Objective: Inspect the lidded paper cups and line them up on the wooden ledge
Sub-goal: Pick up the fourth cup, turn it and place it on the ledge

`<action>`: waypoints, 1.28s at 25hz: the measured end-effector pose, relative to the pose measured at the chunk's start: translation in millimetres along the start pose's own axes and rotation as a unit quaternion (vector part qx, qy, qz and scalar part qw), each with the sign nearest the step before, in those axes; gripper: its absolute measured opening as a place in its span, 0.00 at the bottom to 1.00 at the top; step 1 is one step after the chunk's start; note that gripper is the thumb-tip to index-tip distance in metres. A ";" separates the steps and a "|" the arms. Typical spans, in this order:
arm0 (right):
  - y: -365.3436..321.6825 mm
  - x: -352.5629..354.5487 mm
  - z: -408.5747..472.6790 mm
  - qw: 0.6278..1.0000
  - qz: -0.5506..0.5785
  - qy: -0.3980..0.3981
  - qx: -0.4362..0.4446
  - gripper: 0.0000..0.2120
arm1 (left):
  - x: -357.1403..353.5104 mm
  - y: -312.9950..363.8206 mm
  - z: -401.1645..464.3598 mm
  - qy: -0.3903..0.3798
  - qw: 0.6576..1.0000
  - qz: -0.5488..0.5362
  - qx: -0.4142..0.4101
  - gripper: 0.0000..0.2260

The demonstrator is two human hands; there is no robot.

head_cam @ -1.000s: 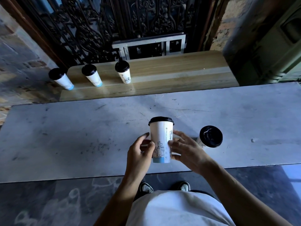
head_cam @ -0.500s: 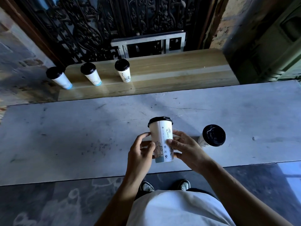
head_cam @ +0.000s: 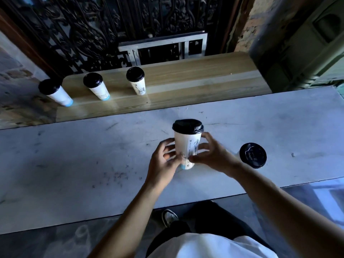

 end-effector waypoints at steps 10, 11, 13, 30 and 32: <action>-61.3 77.3 212.8 0.975 -0.192 0.021 0.110 0.28 | -31.7 44.8 220.1 0.012 0.997 0.074 -0.033 0.31; -57.3 79.4 241.3 0.972 -0.207 0.020 0.114 0.31 | -33.4 39.7 246.7 0.018 0.996 0.086 -0.034 0.31; -46.0 82.9 298.2 0.968 -0.219 0.012 0.126 0.34 | -36.7 23.0 296.6 0.030 0.994 0.101 -0.036 0.30; -0.1 87.8 499.9 0.946 -0.228 0.004 0.228 0.40 | -17.6 -47.2 489.4 0.056 0.968 0.192 -0.152 0.30; 2.9 86.5 500.3 0.943 -0.247 0.008 0.221 0.39 | -18.6 -45.8 488.0 0.059 0.964 0.211 -0.148 0.29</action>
Point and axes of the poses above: each hand's wrist, its own z-axis towards the middle knuckle, its own x-axis out of the back of the hand, y = z × x, the point moved 2 cm from there along z, towards the middle knuckle, and after that the axes turned 6 degrees about -z, right-handed, at the moved point
